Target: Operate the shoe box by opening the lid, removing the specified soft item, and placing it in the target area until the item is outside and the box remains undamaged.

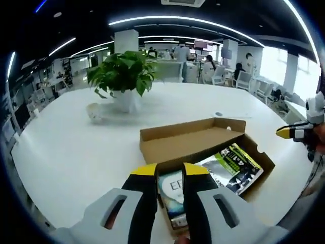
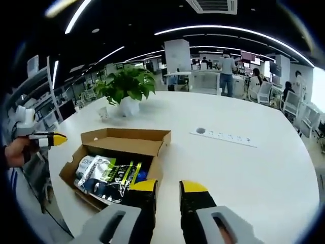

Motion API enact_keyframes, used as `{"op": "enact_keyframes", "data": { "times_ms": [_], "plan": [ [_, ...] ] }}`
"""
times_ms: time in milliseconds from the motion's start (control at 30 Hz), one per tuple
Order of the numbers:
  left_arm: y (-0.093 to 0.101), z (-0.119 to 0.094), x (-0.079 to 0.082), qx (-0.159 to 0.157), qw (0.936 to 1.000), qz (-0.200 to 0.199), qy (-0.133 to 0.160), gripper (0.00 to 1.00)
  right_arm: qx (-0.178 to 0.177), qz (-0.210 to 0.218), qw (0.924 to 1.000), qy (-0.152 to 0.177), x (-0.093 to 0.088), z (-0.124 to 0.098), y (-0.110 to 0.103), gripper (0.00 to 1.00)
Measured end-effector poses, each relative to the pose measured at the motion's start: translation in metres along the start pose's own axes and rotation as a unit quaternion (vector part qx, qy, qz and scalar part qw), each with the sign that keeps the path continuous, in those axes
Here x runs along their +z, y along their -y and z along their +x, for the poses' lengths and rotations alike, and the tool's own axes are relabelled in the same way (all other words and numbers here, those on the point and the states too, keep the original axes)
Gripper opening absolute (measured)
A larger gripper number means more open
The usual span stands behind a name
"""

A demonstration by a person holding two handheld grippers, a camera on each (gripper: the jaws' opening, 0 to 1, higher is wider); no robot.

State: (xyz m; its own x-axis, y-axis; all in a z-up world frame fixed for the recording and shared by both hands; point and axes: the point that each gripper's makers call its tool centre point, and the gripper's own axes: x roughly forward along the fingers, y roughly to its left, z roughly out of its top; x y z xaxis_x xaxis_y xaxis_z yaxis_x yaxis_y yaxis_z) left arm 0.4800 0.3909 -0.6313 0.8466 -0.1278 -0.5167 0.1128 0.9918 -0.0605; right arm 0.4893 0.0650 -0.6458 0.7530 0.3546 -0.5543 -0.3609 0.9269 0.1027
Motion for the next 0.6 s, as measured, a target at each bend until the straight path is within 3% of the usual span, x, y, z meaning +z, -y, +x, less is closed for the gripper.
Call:
{"op": "enact_keyframes", "data": {
  "times_ms": [233, 600],
  "plan": [
    [0.014, -0.003, -0.014, 0.003, 0.9997, -0.022, -0.01, 0.18, 0.015, 0.013, 0.9997, 0.011, -0.009, -0.011, -0.018, 0.2],
    [0.038, -0.007, -0.039, -0.001, 0.9984, -0.052, -0.022, 0.21, 0.029, 0.027, 0.9992, 0.006, -0.044, -0.024, -0.041, 0.23]
  ]
}}
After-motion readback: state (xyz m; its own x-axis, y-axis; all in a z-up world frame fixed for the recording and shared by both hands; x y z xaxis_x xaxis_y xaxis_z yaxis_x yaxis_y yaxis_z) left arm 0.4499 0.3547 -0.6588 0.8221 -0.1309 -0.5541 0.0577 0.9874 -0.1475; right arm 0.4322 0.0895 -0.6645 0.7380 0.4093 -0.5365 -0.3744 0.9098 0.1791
